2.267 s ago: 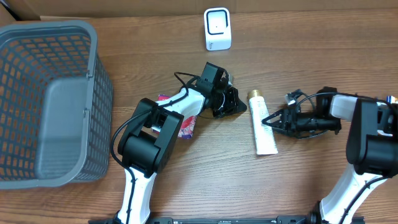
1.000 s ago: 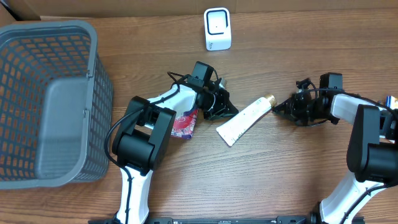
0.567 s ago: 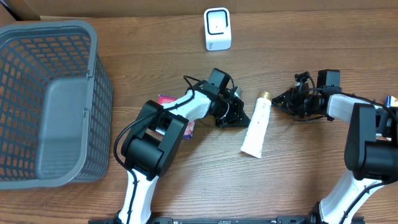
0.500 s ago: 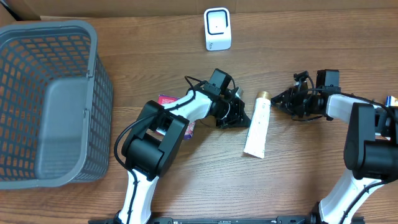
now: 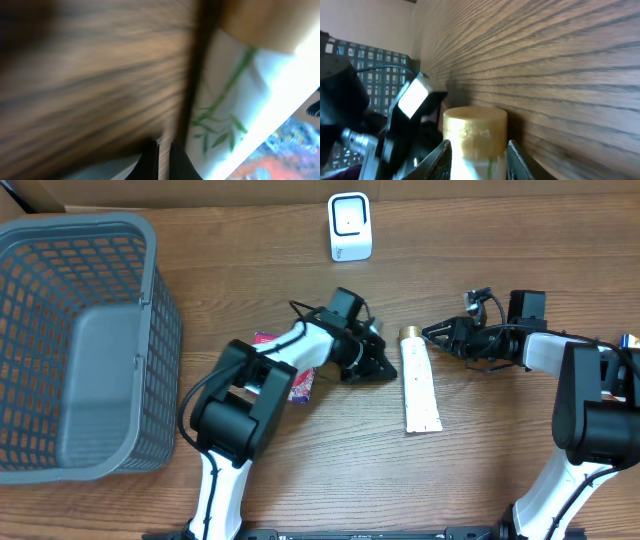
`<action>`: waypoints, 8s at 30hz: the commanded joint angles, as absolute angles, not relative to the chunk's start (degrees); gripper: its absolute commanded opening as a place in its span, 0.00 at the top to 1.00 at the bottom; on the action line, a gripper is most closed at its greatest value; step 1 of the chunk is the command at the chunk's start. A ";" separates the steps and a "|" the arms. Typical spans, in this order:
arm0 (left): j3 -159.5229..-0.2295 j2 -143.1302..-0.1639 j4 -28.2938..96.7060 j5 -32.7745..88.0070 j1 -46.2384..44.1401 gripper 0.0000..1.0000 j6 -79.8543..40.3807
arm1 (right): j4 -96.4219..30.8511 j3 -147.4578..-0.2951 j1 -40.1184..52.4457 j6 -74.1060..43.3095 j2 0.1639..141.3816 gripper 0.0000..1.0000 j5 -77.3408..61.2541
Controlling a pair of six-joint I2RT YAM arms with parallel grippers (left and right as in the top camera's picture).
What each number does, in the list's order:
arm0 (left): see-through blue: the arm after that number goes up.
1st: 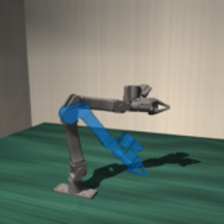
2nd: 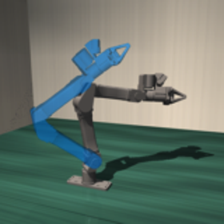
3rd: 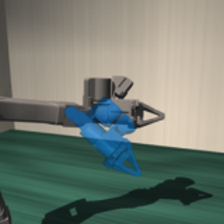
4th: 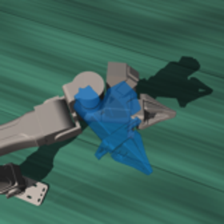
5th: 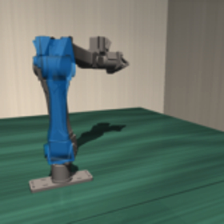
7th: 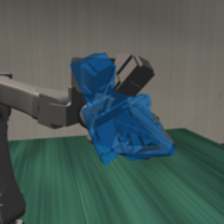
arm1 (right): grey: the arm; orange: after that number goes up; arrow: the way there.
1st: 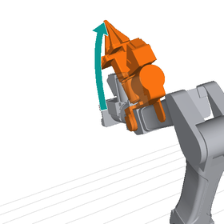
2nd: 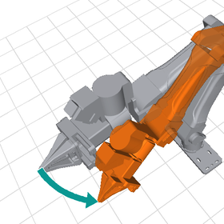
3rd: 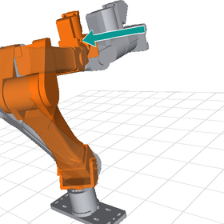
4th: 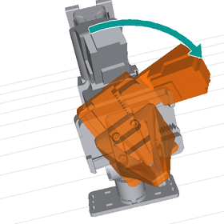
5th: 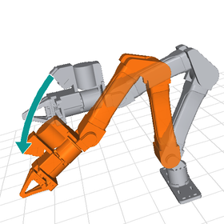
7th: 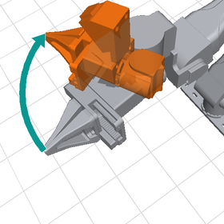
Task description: Scan the item barcode
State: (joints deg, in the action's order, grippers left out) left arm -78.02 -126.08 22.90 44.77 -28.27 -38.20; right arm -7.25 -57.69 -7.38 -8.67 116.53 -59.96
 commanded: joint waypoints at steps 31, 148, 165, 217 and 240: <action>-78.02 -121.23 -6.87 55.02 -28.99 0.96 -47.03 | -42.78 -53.17 -18.02 6.94 111.83 0.96 -44.40; -113.19 -107.74 55.31 8.29 -16.51 0.63 -17.96 | -55.68 -69.56 3.79 6.55 75.18 0.96 -57.47; -113.14 -107.74 56.86 4.56 -16.51 0.00 -17.96 | -52.95 -71.00 3.79 1.54 73.93 0.96 -70.85; -113.51 -106.06 65.47 -3.81 -9.78 0.00 -17.76 | 29.15 -71.77 19.07 40.93 111.04 0.96 19.20; -113.51 -106.06 65.45 -3.81 -9.78 0.00 -17.76 | 36.40 -100.97 22.24 69.38 142.47 0.96 20.32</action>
